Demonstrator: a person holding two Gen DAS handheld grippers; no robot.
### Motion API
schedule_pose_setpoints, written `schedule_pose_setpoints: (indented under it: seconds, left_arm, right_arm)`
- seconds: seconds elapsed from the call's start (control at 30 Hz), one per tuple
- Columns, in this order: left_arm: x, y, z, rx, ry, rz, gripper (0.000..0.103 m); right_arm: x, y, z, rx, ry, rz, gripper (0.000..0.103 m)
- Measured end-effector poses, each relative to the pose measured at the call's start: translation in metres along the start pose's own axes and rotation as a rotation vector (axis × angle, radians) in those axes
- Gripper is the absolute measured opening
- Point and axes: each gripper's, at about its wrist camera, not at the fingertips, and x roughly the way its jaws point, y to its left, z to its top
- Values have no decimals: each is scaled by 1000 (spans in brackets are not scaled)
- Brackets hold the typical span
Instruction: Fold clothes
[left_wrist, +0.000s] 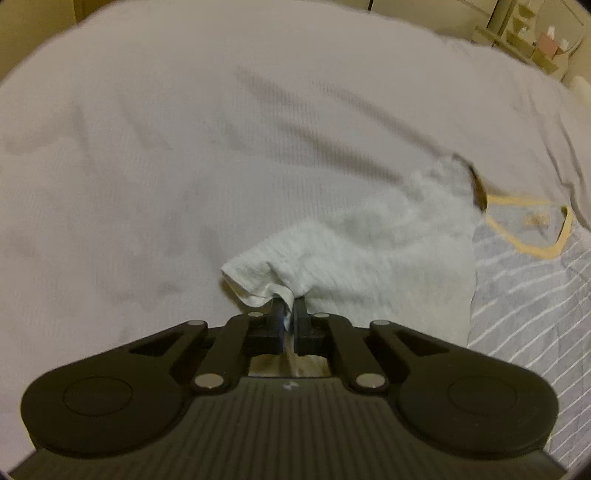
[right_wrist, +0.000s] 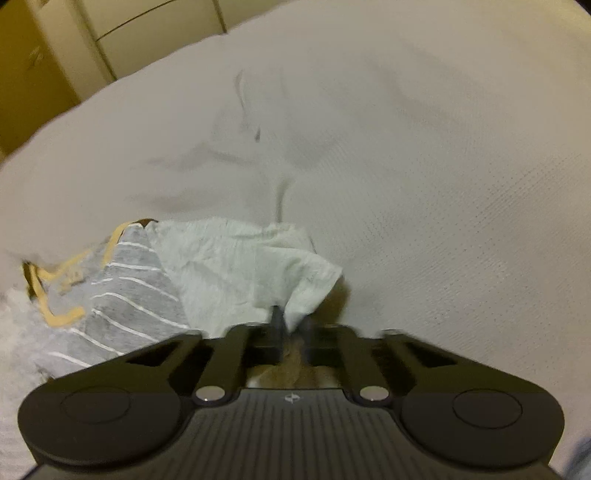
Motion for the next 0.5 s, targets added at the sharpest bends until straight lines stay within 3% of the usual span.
schedule_pose_setpoints:
  seconds: [0.13,0.27,0.37,0.5]
  left_arm:
    - [-2,11,14,4,0,8,2]
    - [3,14,11,22,31,14,2]
    - [10,17,6,-10,47,13,5]
    - [-3,13,-13,-18,59,7,16]
  right_arm:
    - [-11,-8,18,-154,-54,-160,0]
    - [-12,-24,21,-117,-45,-249,27]
    - [-30,-18,10,-104,-68,-225,35]
    - [-67,-4,-21,-96,-70,-101,50]
